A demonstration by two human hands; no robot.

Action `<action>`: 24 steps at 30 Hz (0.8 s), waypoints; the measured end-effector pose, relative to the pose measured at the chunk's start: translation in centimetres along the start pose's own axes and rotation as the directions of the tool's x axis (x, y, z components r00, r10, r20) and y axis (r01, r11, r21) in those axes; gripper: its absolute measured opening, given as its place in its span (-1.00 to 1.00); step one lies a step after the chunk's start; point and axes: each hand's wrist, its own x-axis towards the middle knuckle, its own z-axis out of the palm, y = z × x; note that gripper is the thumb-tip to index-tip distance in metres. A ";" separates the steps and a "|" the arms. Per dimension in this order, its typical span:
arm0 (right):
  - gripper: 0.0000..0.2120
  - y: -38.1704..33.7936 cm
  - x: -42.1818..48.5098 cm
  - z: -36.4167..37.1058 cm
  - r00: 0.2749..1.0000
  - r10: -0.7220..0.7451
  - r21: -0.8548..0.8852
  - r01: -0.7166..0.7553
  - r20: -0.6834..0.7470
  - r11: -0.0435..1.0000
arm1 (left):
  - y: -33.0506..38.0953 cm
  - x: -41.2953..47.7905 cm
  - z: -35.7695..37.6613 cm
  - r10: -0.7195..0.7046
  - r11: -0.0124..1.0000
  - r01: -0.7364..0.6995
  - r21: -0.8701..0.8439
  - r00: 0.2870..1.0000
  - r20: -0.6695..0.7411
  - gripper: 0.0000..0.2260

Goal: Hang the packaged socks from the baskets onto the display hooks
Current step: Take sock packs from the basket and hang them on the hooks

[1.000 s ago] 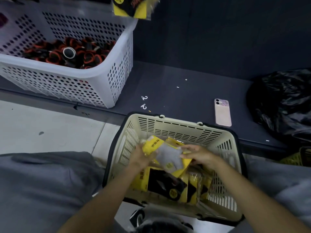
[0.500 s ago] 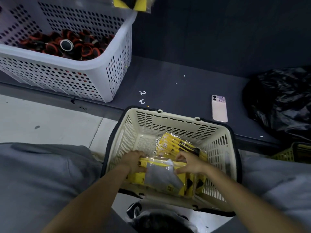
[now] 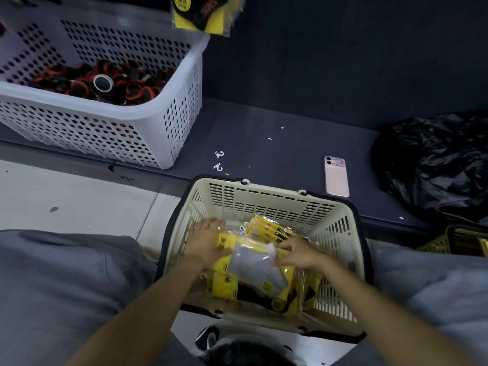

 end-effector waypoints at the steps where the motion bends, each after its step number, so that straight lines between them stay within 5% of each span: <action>1: -0.88 -0.2 -0.4 -1.3 1.000 0.005 0.097 -0.003 -0.017 0.995 | 0.7 0.4 -1.2 -0.055 0.994 0.043 -0.102 0.992 -0.118 -0.25; 4: -0.87 -1.6 -2.1 -5.5 0.999 0.004 0.377 0.015 -0.048 0.926 | 2.8 1.5 -5.2 -0.279 0.887 0.096 -0.452 0.892 -0.357 -0.07; 7: -0.78 -3.2 -3.4 -8.4 0.995 -0.053 0.553 0.093 -0.089 0.828 | 4.5 2.5 -9.3 -0.473 0.596 0.236 -0.767 0.875 -0.098 0.13; 10: -0.62 -5.3 -4.2 -9.7 0.983 -0.107 0.645 0.177 -0.146 0.743 | 6.0 2.7 -12.7 -0.363 0.133 0.239 -0.962 0.915 0.177 0.16; 12: -0.61 -6.8 -4.3 -10.0 0.970 -0.157 0.669 0.240 -0.183 0.703 | 7.1 2.4 -14.6 -0.142 -0.081 0.161 -0.984 0.975 0.171 -0.07; 14: -0.60 -8.4 -4.3 -10.2 0.957 -0.198 0.677 0.289 -0.211 0.677 | 8.3 2.2 -16.3 -0.019 -0.031 0.043 -0.999 0.999 0.043 -0.49; 16: -0.58 -10.3 -4.5 -10.8 0.939 -0.237 0.649 0.342 -0.248 0.679 | 9.2 2.1 -18.6 -0.045 0.075 -0.088 -0.993 0.995 -0.092 -0.70; 20: -0.46 -15.8 -5.0 -13.1 0.818 -0.344 0.466 0.553 -0.461 0.691 | 9.4 2.2 -24.7 -0.082 0.178 -0.266 -0.947 0.955 -0.284 -0.88; 24: -0.55 -23.7 -6.2 -15.6 0.566 -0.420 0.277 0.772 -0.709 0.573 | 9.0 1.7 -30.8 0.013 0.329 -0.432 -0.840 0.891 -0.454 -0.83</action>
